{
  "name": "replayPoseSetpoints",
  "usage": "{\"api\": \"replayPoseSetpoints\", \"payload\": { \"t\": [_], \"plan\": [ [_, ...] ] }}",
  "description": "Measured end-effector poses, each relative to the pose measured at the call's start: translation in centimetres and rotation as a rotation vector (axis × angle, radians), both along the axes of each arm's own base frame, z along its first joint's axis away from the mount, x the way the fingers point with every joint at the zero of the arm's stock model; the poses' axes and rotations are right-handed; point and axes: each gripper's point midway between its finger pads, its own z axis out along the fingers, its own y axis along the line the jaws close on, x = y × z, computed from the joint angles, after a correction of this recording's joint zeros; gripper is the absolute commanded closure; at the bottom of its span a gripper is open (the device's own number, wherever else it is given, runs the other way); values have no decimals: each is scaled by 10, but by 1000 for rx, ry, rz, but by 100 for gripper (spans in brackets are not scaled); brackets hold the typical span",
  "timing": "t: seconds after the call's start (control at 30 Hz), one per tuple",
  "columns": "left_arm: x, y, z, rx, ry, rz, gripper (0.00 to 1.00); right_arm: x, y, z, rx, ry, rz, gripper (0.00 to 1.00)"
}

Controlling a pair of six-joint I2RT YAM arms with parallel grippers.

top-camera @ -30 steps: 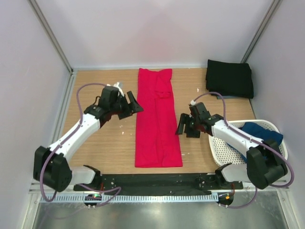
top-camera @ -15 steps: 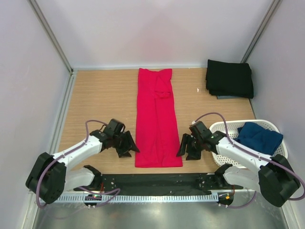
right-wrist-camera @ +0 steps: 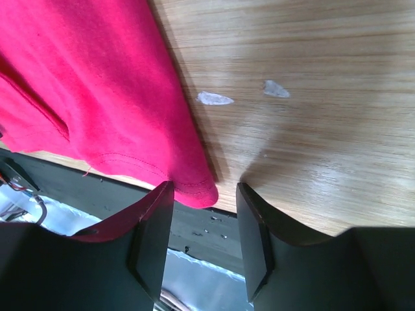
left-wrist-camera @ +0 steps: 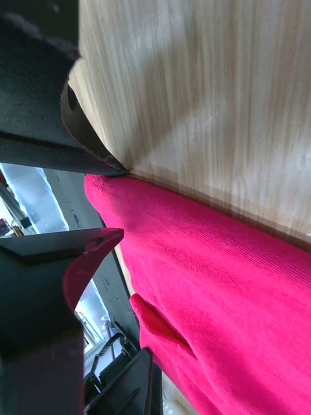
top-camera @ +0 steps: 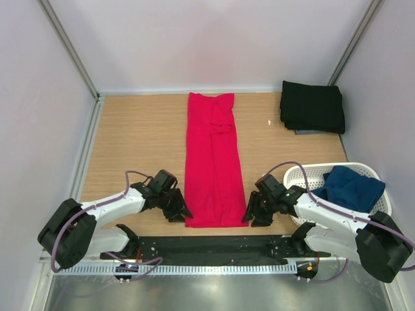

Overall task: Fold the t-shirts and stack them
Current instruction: Fold the tshirt

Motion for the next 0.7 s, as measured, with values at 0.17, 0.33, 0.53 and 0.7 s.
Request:
{"api": "replayPoseSetpoints", "payload": {
  "t": [0.17, 0.33, 0.53, 0.7],
  "plan": [
    [-3, 1, -1, 27, -2, 7, 62, 0, 3, -1, 2, 5, 7, 58],
    [-7, 10, -2, 68, 7, 29, 69, -1, 6, -4, -1, 12, 11, 69],
    [-10, 11, -4, 102, 25, 8, 82, 2, 7, -6, -20, 17, 10, 84],
    [-11, 13, -6, 133, 25, -15, 100, 6, 9, -3, -39, 20, 20, 99]
  ]
}}
